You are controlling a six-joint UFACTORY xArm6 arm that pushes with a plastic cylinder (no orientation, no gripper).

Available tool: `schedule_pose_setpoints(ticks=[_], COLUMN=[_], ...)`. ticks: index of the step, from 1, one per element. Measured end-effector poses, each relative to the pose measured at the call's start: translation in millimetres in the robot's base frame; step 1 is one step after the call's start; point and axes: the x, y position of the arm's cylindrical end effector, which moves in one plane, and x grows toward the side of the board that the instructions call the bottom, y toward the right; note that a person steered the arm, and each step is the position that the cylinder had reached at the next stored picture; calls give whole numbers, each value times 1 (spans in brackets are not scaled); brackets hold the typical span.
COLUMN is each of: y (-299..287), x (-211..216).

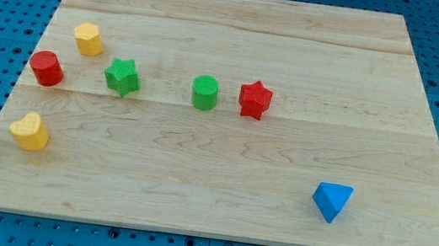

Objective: Move the heart below the red star

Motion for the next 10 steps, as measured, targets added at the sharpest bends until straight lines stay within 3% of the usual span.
schedule_pose_setpoints(ticks=[2,3,4,6,8,10], y=[112,95,162,154,243,338], x=[-42,-42,-51,-64,-82,-52])
